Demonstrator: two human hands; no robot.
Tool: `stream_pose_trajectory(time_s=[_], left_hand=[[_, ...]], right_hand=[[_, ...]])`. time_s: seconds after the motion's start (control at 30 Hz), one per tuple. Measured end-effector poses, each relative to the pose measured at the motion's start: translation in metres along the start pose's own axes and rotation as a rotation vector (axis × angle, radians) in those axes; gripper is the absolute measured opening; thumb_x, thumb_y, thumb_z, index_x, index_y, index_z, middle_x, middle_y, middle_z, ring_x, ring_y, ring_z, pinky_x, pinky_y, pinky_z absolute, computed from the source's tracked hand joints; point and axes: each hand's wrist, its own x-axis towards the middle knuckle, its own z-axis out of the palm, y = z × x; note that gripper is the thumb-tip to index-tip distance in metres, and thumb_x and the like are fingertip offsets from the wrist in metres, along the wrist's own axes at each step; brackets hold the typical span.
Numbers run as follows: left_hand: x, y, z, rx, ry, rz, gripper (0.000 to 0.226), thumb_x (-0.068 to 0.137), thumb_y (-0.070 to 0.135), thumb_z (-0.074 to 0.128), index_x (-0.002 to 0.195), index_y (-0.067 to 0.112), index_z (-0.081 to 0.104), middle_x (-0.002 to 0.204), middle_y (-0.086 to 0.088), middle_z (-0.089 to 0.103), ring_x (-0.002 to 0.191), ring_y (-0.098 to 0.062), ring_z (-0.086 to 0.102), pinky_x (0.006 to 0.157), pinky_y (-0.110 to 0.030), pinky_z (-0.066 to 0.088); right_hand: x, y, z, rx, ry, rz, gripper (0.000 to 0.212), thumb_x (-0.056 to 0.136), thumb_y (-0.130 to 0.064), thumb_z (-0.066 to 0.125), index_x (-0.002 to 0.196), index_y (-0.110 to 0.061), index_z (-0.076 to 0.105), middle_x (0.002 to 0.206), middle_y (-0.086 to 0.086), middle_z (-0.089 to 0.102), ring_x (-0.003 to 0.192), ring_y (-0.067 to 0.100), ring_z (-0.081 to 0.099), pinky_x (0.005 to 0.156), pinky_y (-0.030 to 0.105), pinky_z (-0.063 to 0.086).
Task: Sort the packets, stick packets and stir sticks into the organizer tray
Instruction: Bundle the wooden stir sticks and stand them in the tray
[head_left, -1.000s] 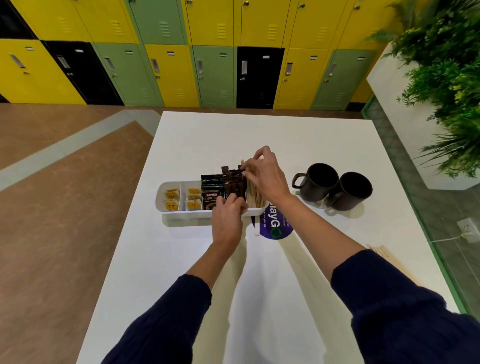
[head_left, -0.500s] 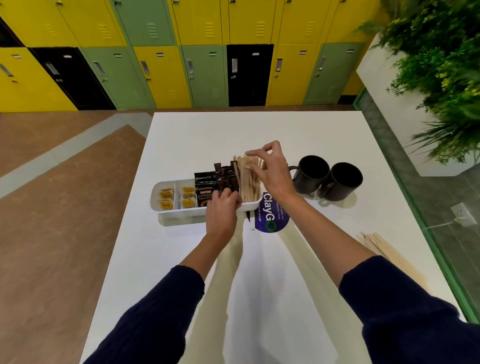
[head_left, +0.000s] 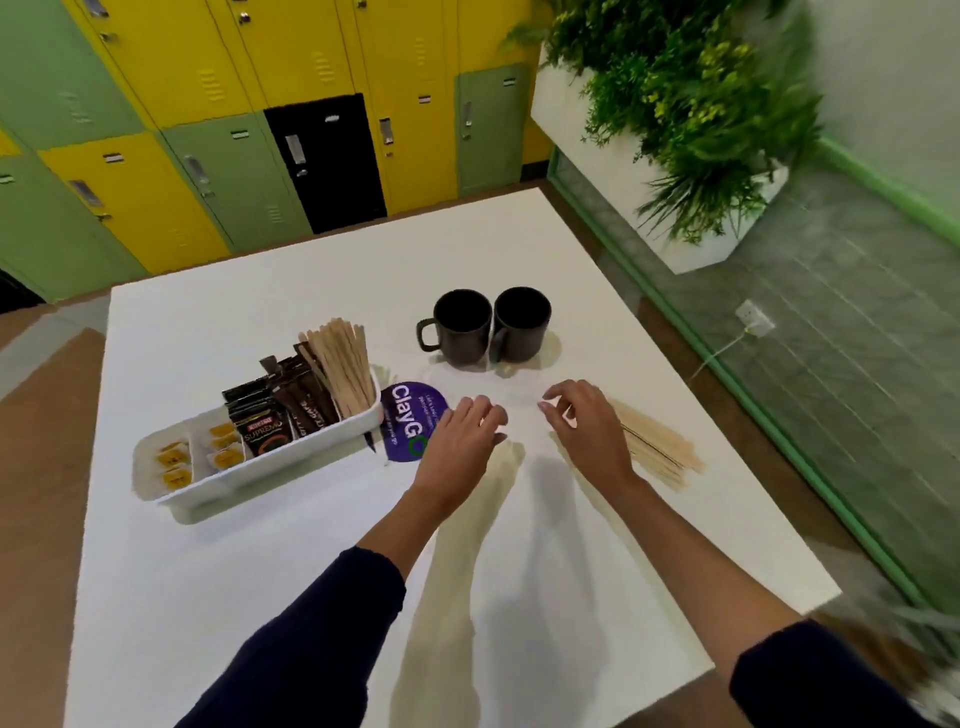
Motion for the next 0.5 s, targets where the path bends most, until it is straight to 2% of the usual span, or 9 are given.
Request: stream_pose_trajectory(time_s=[0.13, 0.23, 0.3, 0.37, 0.5], left_hand=[[0.03, 0.034, 0.024, 0.018, -0.117, 0.163, 0.03, 0.095, 0.025, 0.05, 0.123, 0.014, 0.049, 0.124, -0.006, 0.05, 0.111, -0.026, 0.047, 0.091, -0.035, 0.04], [0.053, 0.059, 0.037, 0.068, -0.216, 0.211, 0.046, 0.093, 0.029, 0.052, 0.134, 0.013, 0.038, 0.137, -0.005, 0.04, 0.123, -0.026, 0.038, 0.098, -0.036, 0.035], [0.067, 0.073, 0.044, 0.095, -0.265, 0.229, 0.058, 0.092, 0.03, 0.055, 0.14, 0.011, 0.029, 0.147, -0.005, 0.03, 0.133, -0.028, 0.03, 0.104, -0.036, 0.03], [0.081, 0.085, 0.051, 0.11, -0.312, 0.247, 0.068, 0.091, 0.03, 0.056, 0.145, 0.01, 0.021, 0.154, -0.005, 0.02, 0.14, -0.029, 0.02, 0.11, -0.037, 0.026], [0.107, 0.102, 0.064, 0.166, -0.367, 0.287, 0.081, 0.09, 0.028, 0.059, 0.149, 0.008, 0.008, 0.158, -0.005, 0.008, 0.145, -0.03, 0.007, 0.114, -0.039, 0.021]], right_hand=[[-0.016, 0.058, -0.031, -0.195, -0.037, 0.193, 0.038, 0.083, -0.033, 0.07, 0.113, -0.012, 0.06, 0.114, 0.01, 0.057, 0.104, 0.03, 0.052, 0.087, 0.038, 0.04], [-0.021, 0.089, -0.05, -0.261, -0.152, 0.351, 0.076, 0.072, -0.044, 0.077, 0.133, -0.013, 0.045, 0.134, 0.009, 0.041, 0.123, 0.031, 0.038, 0.099, 0.04, 0.032], [-0.021, 0.104, -0.059, -0.269, -0.211, 0.407, 0.094, 0.065, -0.049, 0.08, 0.139, -0.013, 0.036, 0.14, 0.009, 0.034, 0.129, 0.029, 0.032, 0.104, 0.04, 0.029], [-0.019, 0.114, -0.064, -0.284, -0.257, 0.426, 0.099, 0.064, -0.05, 0.08, 0.141, -0.014, 0.031, 0.142, 0.009, 0.031, 0.13, 0.028, 0.029, 0.105, 0.039, 0.027], [-0.015, 0.122, -0.063, -0.291, -0.314, 0.397, 0.095, 0.065, -0.045, 0.081, 0.14, -0.015, 0.031, 0.139, 0.009, 0.031, 0.128, 0.027, 0.03, 0.101, 0.037, 0.028]])
